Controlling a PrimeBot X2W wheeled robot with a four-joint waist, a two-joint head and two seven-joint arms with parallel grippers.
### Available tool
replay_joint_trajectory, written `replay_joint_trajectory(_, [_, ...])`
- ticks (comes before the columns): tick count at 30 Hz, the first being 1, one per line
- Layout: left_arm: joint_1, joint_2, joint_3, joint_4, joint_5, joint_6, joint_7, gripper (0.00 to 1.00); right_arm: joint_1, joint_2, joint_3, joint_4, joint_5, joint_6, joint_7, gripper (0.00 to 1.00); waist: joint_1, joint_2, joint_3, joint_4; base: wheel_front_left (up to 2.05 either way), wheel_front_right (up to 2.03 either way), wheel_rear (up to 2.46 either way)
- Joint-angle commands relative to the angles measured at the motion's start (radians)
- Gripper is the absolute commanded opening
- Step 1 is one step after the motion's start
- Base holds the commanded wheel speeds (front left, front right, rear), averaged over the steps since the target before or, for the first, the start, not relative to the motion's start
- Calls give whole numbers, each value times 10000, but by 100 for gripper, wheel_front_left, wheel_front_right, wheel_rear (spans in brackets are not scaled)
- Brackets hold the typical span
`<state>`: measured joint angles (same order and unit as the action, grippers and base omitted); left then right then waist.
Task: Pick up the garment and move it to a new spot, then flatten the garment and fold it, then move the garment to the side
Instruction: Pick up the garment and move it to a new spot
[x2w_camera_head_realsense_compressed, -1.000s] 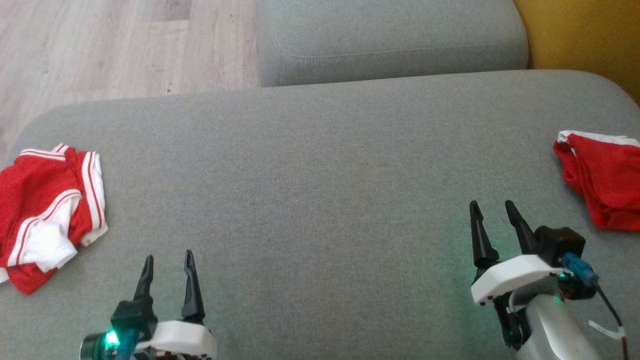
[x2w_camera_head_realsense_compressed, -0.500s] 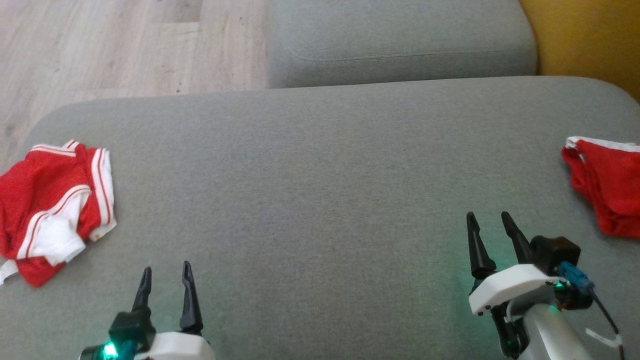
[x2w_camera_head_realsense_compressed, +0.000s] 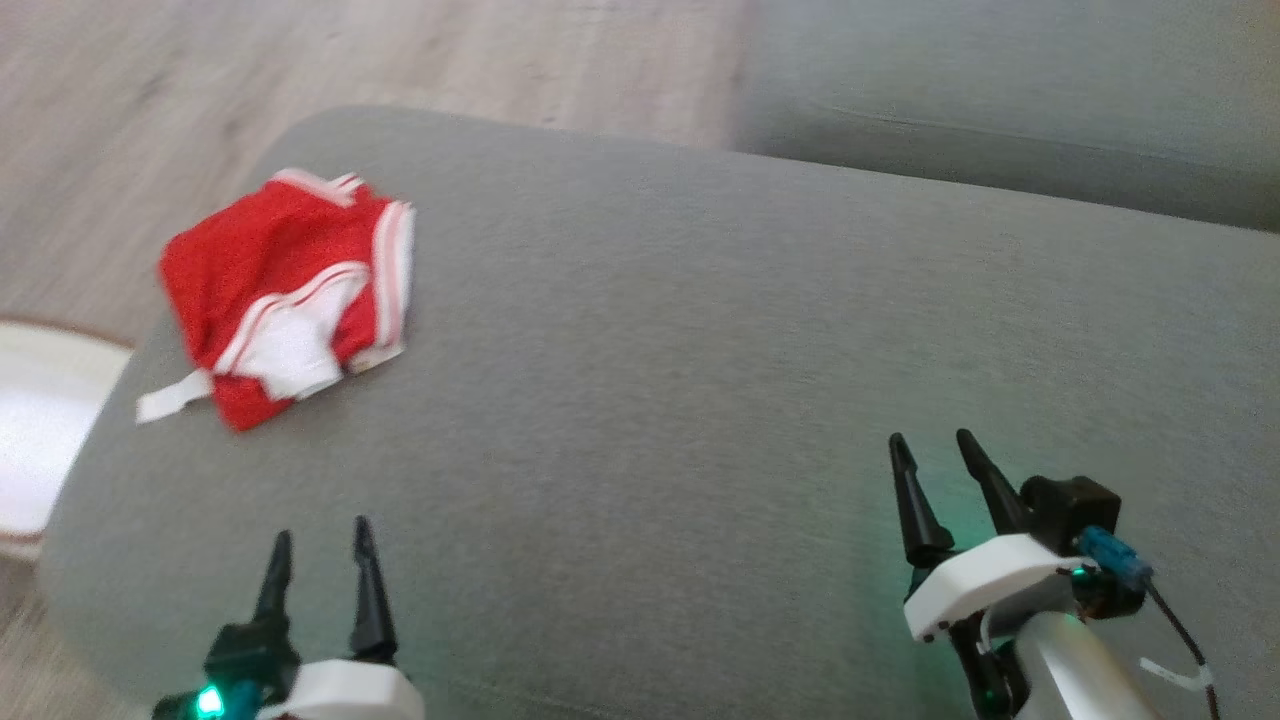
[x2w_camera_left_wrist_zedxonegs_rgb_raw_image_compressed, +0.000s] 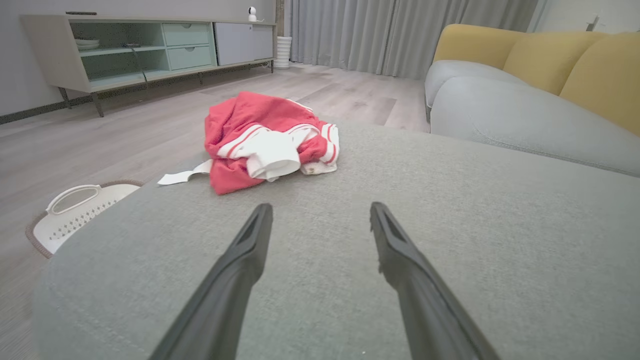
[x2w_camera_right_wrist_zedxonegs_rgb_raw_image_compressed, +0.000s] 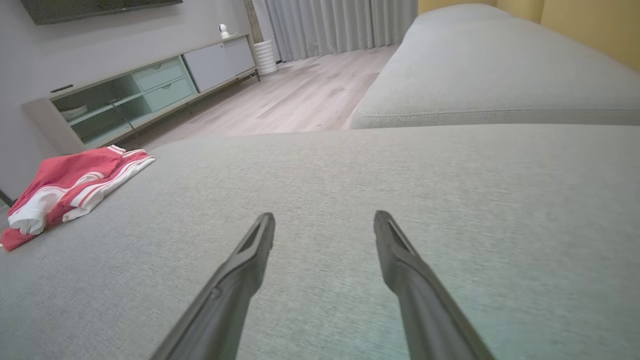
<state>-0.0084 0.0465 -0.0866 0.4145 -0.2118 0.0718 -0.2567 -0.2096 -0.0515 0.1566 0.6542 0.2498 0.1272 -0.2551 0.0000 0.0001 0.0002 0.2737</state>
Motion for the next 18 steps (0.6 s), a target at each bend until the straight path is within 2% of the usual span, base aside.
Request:
replay_joint_trajectory(1, [-128,37,479,-316,-54,71,-51,100,-229,12,301,-289,72,35,-66,100,0,-1,210,840,0,0,0])
replay_joint_trajectory(5, [-20,37,1071,-386,47,90,-51,100,-329,12,570,-291,156,35,-66,100,0,-1,335,1288,0,0,0])
replay_joint_trajectory(10, [-65,37,1894,-356,178,-139,-51,100,-451,12,826,-274,181,35,-66,100,0,-1,506,1348,0,0,0])
replay_joint_trajectory(13, [-328,64,2400,-421,186,-380,-51,100,-578,12,1009,-319,132,35,-66,100,0,-1,740,1138,0,0,0])
replay_joint_trajectory(14, [-613,208,2621,-447,285,-629,-51,100,-746,12,1150,-380,85,35,-66,100,0,-1,1038,876,0,0,0])
replay_joint_trajectory(18, [-1600,617,3135,-540,393,-986,-51,100,-1159,12,1163,-635,-169,35,-66,100,0,-1,1707,408,0,0,0])
